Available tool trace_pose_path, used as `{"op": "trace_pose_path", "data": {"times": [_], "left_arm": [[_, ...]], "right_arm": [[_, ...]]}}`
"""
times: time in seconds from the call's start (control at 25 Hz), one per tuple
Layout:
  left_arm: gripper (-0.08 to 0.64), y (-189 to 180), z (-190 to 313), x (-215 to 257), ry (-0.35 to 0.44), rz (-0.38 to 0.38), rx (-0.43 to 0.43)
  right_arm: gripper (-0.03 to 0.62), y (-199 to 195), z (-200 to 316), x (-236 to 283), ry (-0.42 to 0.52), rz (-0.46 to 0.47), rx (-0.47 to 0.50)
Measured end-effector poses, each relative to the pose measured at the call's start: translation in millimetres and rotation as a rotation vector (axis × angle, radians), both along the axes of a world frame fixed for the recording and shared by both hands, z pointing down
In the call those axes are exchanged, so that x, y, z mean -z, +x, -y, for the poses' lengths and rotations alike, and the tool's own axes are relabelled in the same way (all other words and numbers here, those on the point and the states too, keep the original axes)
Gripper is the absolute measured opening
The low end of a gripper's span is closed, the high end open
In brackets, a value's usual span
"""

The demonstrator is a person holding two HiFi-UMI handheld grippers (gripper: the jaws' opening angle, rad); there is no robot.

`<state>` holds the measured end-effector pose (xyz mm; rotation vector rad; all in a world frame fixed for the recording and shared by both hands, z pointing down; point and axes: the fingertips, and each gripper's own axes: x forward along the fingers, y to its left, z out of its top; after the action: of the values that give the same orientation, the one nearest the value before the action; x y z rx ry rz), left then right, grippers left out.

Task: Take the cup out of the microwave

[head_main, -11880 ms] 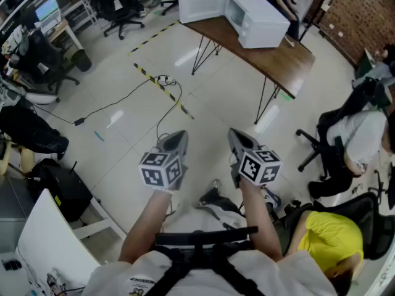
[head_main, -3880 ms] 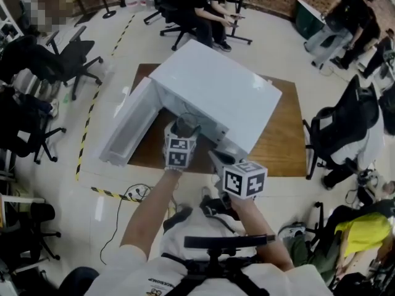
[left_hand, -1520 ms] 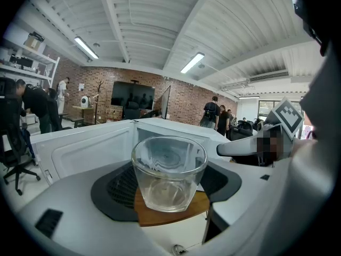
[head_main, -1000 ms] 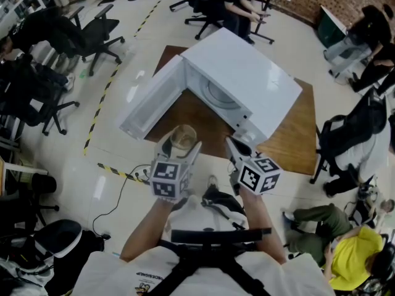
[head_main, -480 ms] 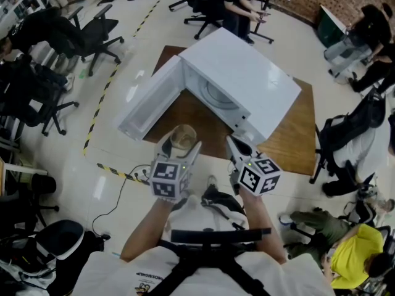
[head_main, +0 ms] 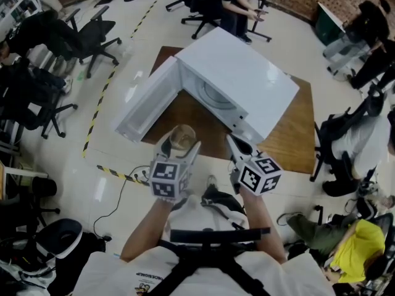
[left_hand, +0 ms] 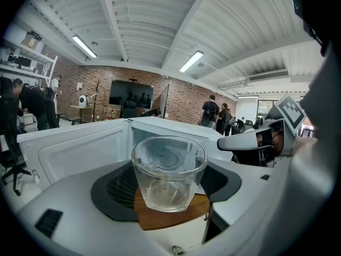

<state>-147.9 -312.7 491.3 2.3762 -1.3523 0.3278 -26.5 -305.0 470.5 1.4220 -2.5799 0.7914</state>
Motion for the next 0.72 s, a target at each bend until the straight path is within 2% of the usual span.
{"op": "trace_pose_path", "data": {"times": [0.72], "left_arm": [[0.345, 1.8, 3.0, 0.6, 0.000, 0.000, 0.000]], "right_arm": [[0.002, -1.4, 3.0, -1.9, -0.003, -0.013, 0.016]]}}
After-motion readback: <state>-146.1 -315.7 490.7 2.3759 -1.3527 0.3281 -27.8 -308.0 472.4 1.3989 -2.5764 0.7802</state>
